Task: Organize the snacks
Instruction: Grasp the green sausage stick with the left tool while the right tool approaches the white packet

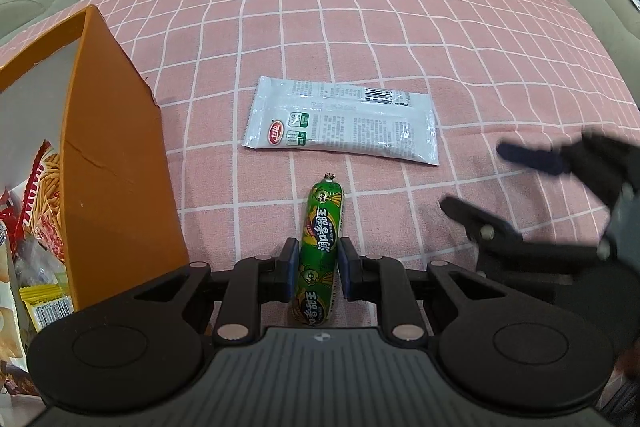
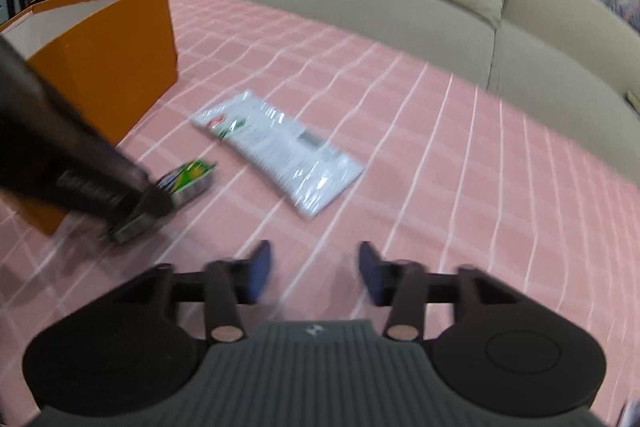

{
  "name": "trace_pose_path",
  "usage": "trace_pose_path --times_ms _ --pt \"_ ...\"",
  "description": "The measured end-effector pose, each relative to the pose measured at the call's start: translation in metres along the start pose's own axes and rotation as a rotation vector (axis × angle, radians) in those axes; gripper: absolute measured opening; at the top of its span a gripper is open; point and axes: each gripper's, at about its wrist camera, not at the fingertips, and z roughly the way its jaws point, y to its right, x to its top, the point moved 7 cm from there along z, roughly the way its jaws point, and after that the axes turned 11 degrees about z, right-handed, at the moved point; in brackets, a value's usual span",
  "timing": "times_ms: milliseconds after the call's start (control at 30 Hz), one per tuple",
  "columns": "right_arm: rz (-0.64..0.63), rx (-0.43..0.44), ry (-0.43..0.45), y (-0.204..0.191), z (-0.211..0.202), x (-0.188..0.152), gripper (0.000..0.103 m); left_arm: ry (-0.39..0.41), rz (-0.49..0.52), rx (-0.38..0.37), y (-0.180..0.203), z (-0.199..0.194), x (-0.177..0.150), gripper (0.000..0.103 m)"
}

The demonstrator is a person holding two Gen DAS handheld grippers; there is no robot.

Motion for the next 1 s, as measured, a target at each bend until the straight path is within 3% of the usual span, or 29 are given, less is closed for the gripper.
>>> trace_pose_path --times_ms 67,167,467,600,733,800,1000 --pt "-0.038 0.018 0.016 0.004 0.008 0.009 0.075 -0.005 -0.002 -0.006 -0.001 0.001 0.001 0.022" --pt "-0.106 0.05 0.039 0.005 0.02 0.021 0.082 -0.011 0.001 -0.012 -0.001 0.0 0.001 0.022" --pt "-0.191 0.195 -0.027 0.004 0.062 0.051 0.092 -0.02 0.006 -0.028 -0.002 0.001 0.001 0.023" --pt "-0.215 0.25 -0.074 -0.004 0.072 0.052 0.091 -0.022 0.004 -0.033 -0.001 0.001 0.001 0.023" --pt "-0.173 0.283 -0.081 -0.009 0.07 0.047 0.076 -0.021 0.002 -0.036 -0.001 0.001 0.0 0.022" --pt "-0.161 0.27 -0.071 -0.011 0.065 0.044 0.066 -0.02 0.001 -0.037 -0.001 0.001 0.001 0.022" --pt "-0.089 0.188 -0.075 -0.014 0.042 0.022 0.061 -0.021 0.0 -0.041 -0.001 0.0 -0.001 0.022"
